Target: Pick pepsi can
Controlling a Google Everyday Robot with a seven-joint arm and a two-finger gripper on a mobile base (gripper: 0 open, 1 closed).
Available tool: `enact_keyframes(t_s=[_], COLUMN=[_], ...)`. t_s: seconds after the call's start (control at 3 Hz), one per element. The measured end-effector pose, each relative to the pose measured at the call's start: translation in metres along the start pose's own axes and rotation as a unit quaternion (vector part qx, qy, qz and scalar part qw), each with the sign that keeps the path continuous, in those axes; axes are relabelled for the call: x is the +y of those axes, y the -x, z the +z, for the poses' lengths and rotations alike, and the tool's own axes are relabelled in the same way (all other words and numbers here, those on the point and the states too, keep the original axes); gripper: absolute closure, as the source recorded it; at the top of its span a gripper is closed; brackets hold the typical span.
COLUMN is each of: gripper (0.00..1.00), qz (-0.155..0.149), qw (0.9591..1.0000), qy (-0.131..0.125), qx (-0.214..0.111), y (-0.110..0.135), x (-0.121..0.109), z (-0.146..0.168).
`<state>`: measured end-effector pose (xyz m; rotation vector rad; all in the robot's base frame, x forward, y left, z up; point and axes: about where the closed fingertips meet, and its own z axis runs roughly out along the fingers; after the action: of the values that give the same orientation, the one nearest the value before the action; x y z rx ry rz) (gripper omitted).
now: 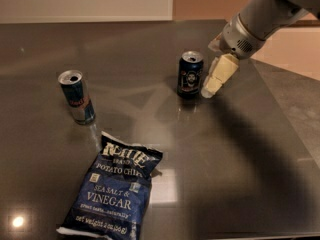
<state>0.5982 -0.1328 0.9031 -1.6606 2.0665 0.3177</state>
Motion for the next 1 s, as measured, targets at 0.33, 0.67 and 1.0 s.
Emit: enact_keyframes(t_s=[0.33,0.67,1.0], gripper=[0.00,0.00,0.17], qz=[0.009,0.023,0.028], qw=[0.9998,0.9990,0.9980], qy=[-0.008,-0.005,-0.002], qx=[-0.017,-0.037,-0.056], y=[0.009,0.019,0.030], x=[-0.020,-0.031,-0.035], z=[0.015,0.024,0.027])
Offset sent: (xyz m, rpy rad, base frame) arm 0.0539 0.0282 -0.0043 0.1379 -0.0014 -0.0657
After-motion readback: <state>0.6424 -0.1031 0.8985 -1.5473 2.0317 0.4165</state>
